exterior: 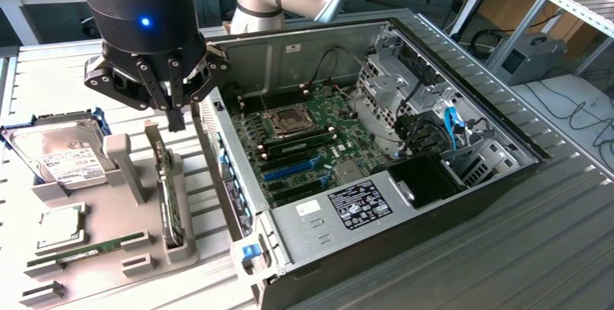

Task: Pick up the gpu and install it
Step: 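Reach for the gpu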

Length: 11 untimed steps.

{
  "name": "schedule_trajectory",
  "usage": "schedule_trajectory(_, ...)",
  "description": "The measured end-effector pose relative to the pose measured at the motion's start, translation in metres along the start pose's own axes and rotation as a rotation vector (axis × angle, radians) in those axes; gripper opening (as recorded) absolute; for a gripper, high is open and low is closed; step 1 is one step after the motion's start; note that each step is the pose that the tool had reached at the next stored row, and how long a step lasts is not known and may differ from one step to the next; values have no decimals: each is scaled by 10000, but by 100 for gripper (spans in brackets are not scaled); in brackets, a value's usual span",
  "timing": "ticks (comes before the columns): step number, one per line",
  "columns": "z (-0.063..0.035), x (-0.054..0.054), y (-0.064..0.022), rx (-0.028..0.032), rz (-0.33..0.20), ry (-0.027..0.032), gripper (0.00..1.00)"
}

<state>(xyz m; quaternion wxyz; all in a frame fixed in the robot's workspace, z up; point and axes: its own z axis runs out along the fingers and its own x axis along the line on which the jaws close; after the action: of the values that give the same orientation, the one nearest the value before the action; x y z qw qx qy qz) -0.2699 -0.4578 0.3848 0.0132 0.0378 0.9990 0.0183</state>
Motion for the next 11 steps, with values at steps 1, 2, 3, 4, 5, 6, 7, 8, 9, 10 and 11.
schedule_trajectory(1,1,-1,-5,1,0,0,11)
schedule_trajectory(2,2,-1,-9,1,0,-1,11)
schedule_trajectory(3,2,-1,-13,2,0,-1,11)
schedule_trajectory(4,3,-2,-17,2,-1,-1,11)
schedule_trajectory(5,3,-2,-21,4,0,0,11)
schedule_trajectory(6,4,-2,-25,5,0,-1,11)
schedule_trajectory(7,5,-2,-32,7,-1,-1,11)
schedule_trajectory(8,6,-3,-35,7,0,-1,11)
schedule_trajectory(9,6,-3,-39,8,-1,-1,11)
schedule_trajectory(10,6,-3,-43,10,-1,-1,11)
schedule_trajectory(11,7,-4,-47,10,0,-1,11)
